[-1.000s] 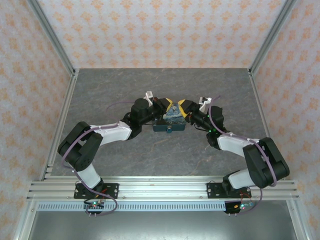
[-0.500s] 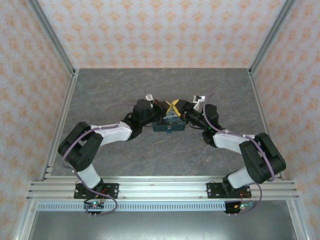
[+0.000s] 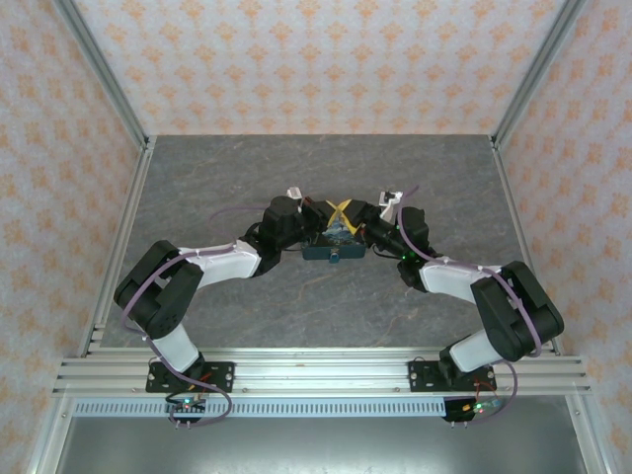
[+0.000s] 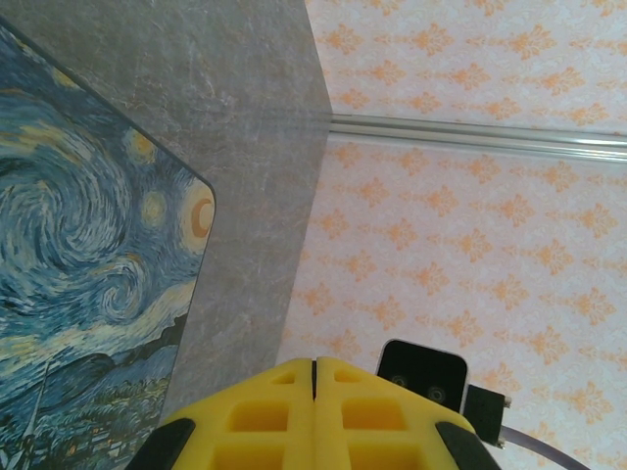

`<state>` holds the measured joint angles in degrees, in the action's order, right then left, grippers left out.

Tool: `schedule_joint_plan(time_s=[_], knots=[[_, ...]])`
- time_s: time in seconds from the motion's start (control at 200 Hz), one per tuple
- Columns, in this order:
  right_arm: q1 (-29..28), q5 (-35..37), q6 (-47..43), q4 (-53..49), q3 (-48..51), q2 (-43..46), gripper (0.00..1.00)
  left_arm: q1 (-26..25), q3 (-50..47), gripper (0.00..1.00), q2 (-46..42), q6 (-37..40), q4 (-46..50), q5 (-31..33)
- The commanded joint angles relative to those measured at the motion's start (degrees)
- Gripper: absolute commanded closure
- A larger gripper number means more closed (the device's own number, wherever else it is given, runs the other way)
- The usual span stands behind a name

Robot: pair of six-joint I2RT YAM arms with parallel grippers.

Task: Unlock a padlock with a key

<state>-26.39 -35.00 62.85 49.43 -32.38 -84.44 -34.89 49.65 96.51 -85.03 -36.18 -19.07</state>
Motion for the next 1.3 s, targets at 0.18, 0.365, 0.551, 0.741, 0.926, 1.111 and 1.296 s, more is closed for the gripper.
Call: schedule_joint_plan(time_s=[0.18, 0.365, 0.551, 0.741, 0.926, 1.111, 1.296], knots=[[-0.4, 0.1, -1.4, 0.2, 1.0, 0.8, 0.60, -0.5, 1.2, 1.00, -2.5, 0.8, 1.8, 1.6], [-1.0, -0.1, -1.3, 0.8, 1.6, 1.0, 0.60, -0.5, 1.7, 1.00, -2.3, 0.8, 1.9, 1.6], [-1.5, -0.1, -1.4, 0.7, 2.2, 0.9, 0.59, -0.5, 1.8, 1.00, -2.2, 0.8, 1.9, 1.8], [-1.6, 0.0, -1.3, 0.8, 2.7, 1.0, 0.62, -0.5, 2.1, 1.00, -2.1, 0.8, 2.0, 1.9], [-1.6, 0.1, -1.2, 0.7, 2.5, 0.7, 0.66, -0.5, 2.1, 1.00, -2.1, 0.7, 2.0, 1.8], [-1.8, 0.0, -1.1, 0.9, 1.8, 0.1, 0.71, -0.5, 2.1, 1.00, -2.2, 0.7, 1.8, 2.0], [-1.8, 0.2, -1.3, 0.6, 1.2, -0.2, 0.77, -0.5, 1.8, 1.00, -2.2, 0.6, 1.7, 2.0]])
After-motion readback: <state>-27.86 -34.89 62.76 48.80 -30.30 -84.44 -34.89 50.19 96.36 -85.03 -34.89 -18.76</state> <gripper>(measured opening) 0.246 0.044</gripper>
